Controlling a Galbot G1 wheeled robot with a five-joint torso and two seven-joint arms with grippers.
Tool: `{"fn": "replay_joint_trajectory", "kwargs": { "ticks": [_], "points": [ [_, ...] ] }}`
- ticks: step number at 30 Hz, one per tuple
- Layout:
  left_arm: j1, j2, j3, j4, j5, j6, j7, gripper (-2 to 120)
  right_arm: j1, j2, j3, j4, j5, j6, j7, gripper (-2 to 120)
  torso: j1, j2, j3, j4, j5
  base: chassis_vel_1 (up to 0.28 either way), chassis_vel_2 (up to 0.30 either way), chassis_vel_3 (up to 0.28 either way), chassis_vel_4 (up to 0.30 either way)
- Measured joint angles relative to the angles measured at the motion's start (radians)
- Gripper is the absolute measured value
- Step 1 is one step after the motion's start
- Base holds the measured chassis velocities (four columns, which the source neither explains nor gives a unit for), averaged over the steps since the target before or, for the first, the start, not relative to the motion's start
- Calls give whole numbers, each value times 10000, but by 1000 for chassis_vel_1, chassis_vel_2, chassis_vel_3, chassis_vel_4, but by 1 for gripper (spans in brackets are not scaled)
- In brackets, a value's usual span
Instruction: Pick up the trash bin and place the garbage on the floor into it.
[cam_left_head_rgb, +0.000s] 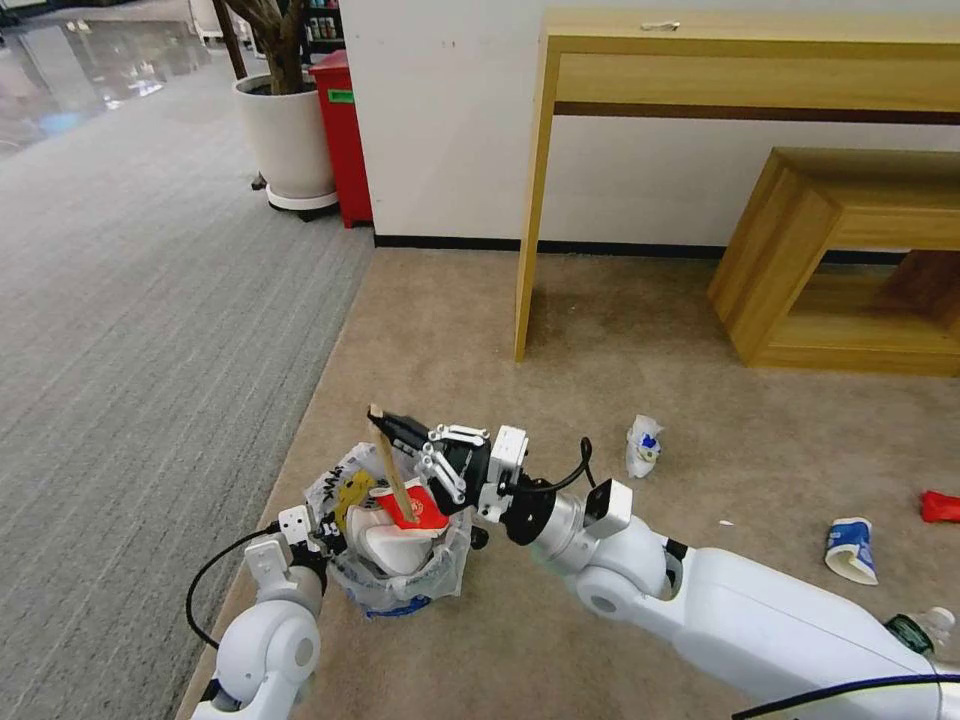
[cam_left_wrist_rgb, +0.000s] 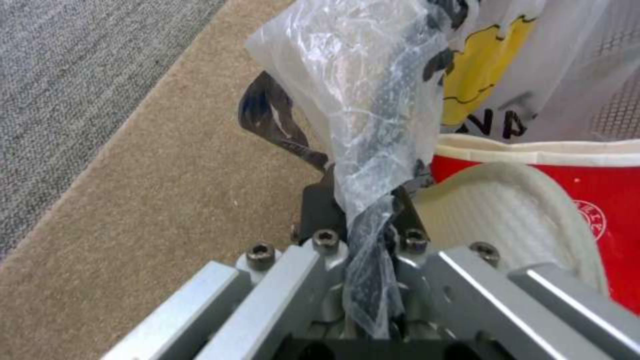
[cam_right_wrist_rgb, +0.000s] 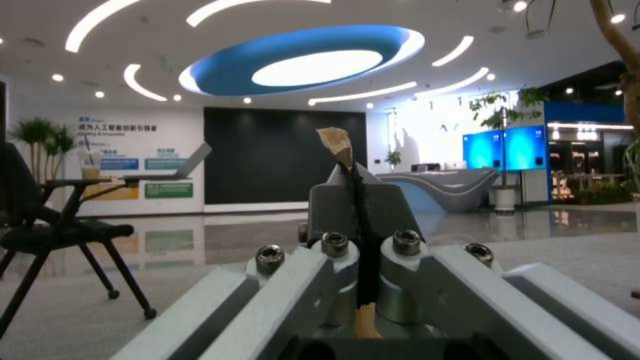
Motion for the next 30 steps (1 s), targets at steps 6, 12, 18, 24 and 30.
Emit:
{"fn": "replay_joint_trajectory", "kwargs": {
  "ticks": [6,12,18,24,30],
  "points": [
    [59,110,-92,-221,-240,192,-145,0,-62,-35,-29,-45,-131,0,5,0,1,-2,2,-1,-1,0,0,0,0],
    [116,198,-190,-513,-549,338,-252,0,-137,-83,94,-105,-250,6,9,0,1,-4,1,0,-1,0,0,0,0],
    [188,277,-308,-854,-807,395,-355,0,-167,-90,169,-154,-348,22,20,0,1,-4,-1,4,4,0,0,0,0],
    [221,417,-412,-1199,-1123,478,-485,0,-175,-73,216,-153,-400,22,43,0,1,-1,-2,3,7,0,0,0,0],
    [243,499,-499,-1485,-1349,550,-597,0,-222,-48,263,-148,-470,14,97,0,1,2,-3,3,8,0,0,0,0]
  ]
}}
